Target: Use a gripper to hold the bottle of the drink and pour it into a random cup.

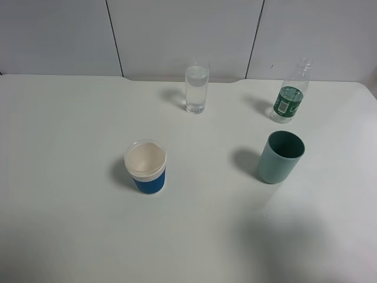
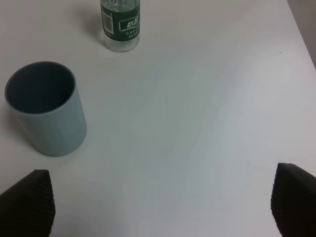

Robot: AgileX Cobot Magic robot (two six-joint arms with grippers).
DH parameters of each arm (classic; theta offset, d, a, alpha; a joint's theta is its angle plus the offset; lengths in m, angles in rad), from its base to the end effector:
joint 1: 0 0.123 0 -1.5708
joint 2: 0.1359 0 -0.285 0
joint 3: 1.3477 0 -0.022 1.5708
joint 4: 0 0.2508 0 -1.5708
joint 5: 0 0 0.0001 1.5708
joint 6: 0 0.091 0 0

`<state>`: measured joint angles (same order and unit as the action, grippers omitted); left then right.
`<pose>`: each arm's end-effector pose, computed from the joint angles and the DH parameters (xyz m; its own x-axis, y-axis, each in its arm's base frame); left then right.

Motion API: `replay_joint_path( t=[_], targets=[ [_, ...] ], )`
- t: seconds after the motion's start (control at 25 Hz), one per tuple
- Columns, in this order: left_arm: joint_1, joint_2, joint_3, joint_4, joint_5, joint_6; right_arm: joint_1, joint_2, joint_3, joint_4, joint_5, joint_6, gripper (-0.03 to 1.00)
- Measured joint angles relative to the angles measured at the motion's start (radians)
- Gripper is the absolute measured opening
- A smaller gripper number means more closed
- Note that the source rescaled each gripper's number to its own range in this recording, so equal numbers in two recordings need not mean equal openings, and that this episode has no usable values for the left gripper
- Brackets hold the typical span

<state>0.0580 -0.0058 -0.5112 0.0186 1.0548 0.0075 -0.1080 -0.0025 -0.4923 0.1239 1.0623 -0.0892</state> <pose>-0.0069 0.0011 0.2808 -0.4359 -0.0086 -0.9000 -0.0652 0.9976 0.0221 -0.0036 0.0103 0.2755 -0.4566 0.0209 -0.8894 -0.0013 0.9997 0.0241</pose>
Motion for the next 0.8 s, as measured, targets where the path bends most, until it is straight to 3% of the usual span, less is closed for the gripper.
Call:
replay_joint_path(
  t=[0.8],
  targets=[
    [0.000, 0.000, 0.000, 0.000, 0.000, 0.000, 0.000, 0.000, 0.000, 0.000, 0.000, 0.000, 0.90]
  ],
)
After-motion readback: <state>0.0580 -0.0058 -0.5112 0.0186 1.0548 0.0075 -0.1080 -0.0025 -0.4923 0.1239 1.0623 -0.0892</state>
